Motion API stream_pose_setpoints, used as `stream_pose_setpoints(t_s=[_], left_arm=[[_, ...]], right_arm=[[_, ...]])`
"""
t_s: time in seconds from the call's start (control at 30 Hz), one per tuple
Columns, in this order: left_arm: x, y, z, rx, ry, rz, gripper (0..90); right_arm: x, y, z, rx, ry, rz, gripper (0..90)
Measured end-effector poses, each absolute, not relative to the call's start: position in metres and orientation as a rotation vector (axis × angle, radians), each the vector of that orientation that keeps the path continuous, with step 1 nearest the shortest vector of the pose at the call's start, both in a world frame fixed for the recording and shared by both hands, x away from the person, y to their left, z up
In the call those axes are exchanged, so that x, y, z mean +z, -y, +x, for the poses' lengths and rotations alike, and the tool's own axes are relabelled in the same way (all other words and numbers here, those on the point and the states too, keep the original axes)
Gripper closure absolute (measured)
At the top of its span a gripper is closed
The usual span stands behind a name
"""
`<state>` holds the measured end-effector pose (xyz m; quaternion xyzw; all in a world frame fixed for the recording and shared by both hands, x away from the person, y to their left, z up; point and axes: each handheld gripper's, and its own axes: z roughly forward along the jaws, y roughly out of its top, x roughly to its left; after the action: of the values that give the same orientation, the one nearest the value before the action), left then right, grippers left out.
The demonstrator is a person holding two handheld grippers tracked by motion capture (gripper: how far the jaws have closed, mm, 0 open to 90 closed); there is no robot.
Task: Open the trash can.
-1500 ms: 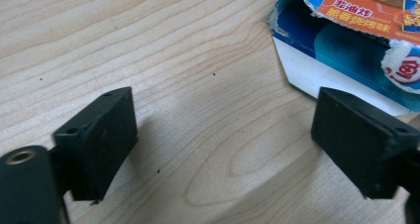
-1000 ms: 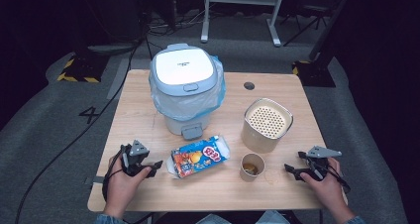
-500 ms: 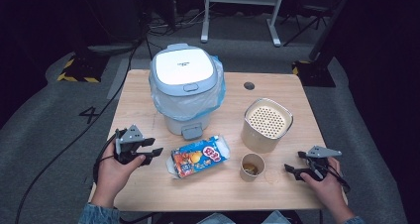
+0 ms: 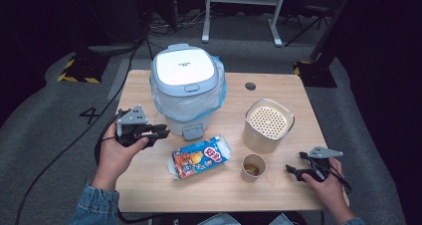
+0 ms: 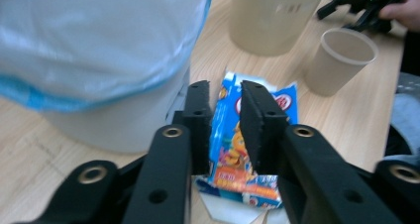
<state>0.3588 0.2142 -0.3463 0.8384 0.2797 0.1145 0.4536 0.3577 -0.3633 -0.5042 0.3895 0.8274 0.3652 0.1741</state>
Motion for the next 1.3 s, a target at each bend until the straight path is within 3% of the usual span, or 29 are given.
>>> stream_pose_setpoints(t_s=[0.27, 0.8, 1.3], left_arm=[[-0.321, -0.207, 0.372, 0.29, -0.643, 2.049, 89.5], [-0.283, -0.183, 0.403, 0.306, -0.587, 1.961, 89.9], [-0.285, -0.16, 0.439, 0.371, -0.659, 1.927, 89.9]], right_arm=[[-0.504, 0.363, 0.358, 1.035, -2.346, 1.104, 16.9], [-0.504, 0.363, 0.358, 1.036, -2.348, 1.103, 16.9], [-0.504, 0.364, 0.358, 1.037, -2.349, 1.101, 17.0]])
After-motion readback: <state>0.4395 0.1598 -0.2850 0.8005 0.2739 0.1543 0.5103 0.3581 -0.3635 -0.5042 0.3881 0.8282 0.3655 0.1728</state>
